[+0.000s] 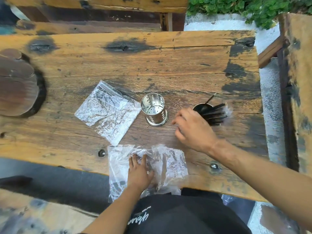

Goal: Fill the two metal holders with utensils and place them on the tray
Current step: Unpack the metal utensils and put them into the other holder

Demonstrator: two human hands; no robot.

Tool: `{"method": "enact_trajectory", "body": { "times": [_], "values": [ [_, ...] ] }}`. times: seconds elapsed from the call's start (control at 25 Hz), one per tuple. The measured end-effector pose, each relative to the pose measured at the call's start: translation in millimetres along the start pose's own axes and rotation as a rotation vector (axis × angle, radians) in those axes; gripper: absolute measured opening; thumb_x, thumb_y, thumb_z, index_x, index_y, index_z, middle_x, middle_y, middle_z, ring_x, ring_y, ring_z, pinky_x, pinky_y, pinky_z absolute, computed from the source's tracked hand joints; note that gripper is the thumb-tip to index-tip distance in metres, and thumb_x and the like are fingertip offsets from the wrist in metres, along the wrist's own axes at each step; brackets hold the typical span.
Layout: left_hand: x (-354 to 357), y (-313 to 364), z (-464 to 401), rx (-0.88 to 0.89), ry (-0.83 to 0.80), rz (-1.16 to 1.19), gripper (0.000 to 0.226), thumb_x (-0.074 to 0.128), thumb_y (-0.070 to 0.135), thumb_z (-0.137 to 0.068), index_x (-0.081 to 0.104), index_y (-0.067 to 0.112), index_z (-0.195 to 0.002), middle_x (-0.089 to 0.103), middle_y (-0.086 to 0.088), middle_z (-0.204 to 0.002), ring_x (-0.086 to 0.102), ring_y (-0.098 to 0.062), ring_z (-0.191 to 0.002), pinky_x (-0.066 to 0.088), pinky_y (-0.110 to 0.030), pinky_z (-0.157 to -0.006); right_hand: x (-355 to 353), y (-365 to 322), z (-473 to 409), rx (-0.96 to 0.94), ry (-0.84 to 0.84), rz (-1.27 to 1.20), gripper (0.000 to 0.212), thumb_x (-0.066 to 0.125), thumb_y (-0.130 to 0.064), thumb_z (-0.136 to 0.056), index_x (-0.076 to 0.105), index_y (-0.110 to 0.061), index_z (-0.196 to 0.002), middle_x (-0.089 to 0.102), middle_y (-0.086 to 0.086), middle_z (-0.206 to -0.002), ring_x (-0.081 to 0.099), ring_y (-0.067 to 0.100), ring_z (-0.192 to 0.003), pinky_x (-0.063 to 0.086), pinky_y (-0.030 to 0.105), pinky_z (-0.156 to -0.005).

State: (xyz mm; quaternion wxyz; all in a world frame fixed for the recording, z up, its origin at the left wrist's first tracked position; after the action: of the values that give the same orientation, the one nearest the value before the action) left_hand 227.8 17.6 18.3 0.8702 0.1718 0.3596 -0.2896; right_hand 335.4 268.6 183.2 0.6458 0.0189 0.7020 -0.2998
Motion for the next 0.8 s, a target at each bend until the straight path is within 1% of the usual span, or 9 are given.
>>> {"method": "enact_trajectory", "body": {
  "times": [0.08,0.16,0.24,0.32,0.48,0.56,0.64,0.72,0.8],
  "values": [
    [4,-10,9,-0.029,0.019,0.02,0.084,0.05,0.054,-0.096,0.012,0.025,-0.164,-0.003,-0.02,-0.17,-0.008,-0.04,-0.158,0.028,-0.05,-0.124,41,-30,-1,-0.09,-0.131,-0.097,0.029,0.053,-0.032,-0.092,0.067,-0.018,-0.114,0.056,-0.002,-0.113,0.052,0.014,-0.107,0.048,0.029,-0.091],
    [9,-25,13,-0.053,0.018,0.001,0.083,0.049,0.058,-0.095,0.014,0.028,-0.164,-0.002,-0.018,-0.171,-0.008,-0.038,-0.158,0.027,-0.051,-0.124,82,-53,-8,-0.119,-0.238,-0.152,0.026,0.056,-0.029,-0.093,0.066,-0.018,-0.114,0.056,-0.001,-0.113,0.053,0.016,-0.107,0.049,0.03,-0.088],
    [12,-43,14,-0.073,0.018,-0.015,0.083,0.047,0.063,-0.093,0.015,0.031,-0.163,-0.002,-0.016,-0.171,-0.008,-0.035,-0.159,0.024,-0.054,-0.124,117,-71,-18,-0.095,-0.312,-0.187,0.029,0.056,-0.028,-0.093,0.064,-0.017,-0.12,0.056,0.0,-0.117,0.051,0.018,-0.112,0.049,0.036,-0.095],
    [15,-61,12,-0.077,0.015,-0.023,0.084,0.046,0.067,-0.093,0.013,0.034,-0.163,-0.002,-0.014,-0.171,-0.01,-0.034,-0.159,0.016,-0.056,-0.126,143,-83,-27,-0.037,-0.34,-0.213,0.035,0.057,-0.027,-0.094,0.061,-0.017,-0.127,0.054,0.002,-0.122,0.049,0.02,-0.117,0.046,0.037,-0.102],
    [8,-108,5,-0.025,0.021,-0.042,0.083,0.042,0.065,-0.094,0.007,0.034,-0.163,-0.009,-0.014,-0.171,-0.016,-0.034,-0.158,0.004,-0.058,-0.127,188,-113,-55,0.024,-0.383,-0.16,0.047,0.054,-0.029,-0.097,0.049,-0.016,-0.142,0.046,0.007,-0.136,0.041,0.025,-0.131,0.037,0.042,-0.115],
    [2,-134,-1,0.011,0.029,-0.059,0.082,0.039,0.065,-0.095,0.006,0.034,-0.163,-0.011,-0.013,-0.172,-0.018,-0.031,-0.158,-0.002,-0.058,-0.127,207,-130,-82,0.046,-0.373,-0.096,0.051,0.054,-0.032,-0.098,0.045,-0.018,-0.146,0.039,0.012,-0.148,0.032,0.03,-0.142,0.025,0.046,-0.123],
    [-6,-161,-6,0.043,0.038,-0.064,0.079,0.033,0.066,-0.095,0.007,0.034,-0.163,-0.012,-0.011,-0.172,-0.02,-0.029,-0.158,-0.006,-0.058,-0.127,226,-145,-117,0.089,-0.357,-0.058,0.057,0.055,-0.034,-0.098,0.039,-0.023,-0.152,0.025,0.014,-0.16,0.015,0.036,-0.153,0.011,0.05,-0.126],
    [-15,-182,-12,0.064,0.042,-0.056,0.078,0.029,0.068,-0.095,0.007,0.035,-0.163,-0.012,-0.009,-0.172,-0.021,-0.028,-0.157,-0.009,-0.058,-0.126,241,-151,-152,0.132,-0.351,-0.017,0.065,0.055,-0.039,-0.098,0.028,-0.032,-0.157,0.006,0.011,-0.167,-0.005,0.037,-0.155,0.003,0.055,-0.126],
    [-25,-209,-23,0.064,0.049,-0.033,0.076,0.029,0.068,-0.096,0.008,0.036,-0.162,-0.011,-0.008,-0.172,-0.021,-0.027,-0.157,-0.012,-0.057,-0.125,259,-156,-186,0.147,-0.373,0.057,0.073,0.054,-0.049,-0.097,0.016,-0.04,-0.159,-0.008,0.008,-0.168,-0.017,0.041,-0.152,-0.002,0.059,-0.124]
  ]
}}
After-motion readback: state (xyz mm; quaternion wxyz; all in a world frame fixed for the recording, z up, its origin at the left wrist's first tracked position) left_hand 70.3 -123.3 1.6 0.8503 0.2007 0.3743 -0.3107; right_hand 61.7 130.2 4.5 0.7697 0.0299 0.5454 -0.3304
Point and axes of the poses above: each hand's wrist, its own z-axis away from the middle knuckle, its own x-axis out of the palm, y = z × x, the point moved 4 cm from there along -z, towards the middle knuckle
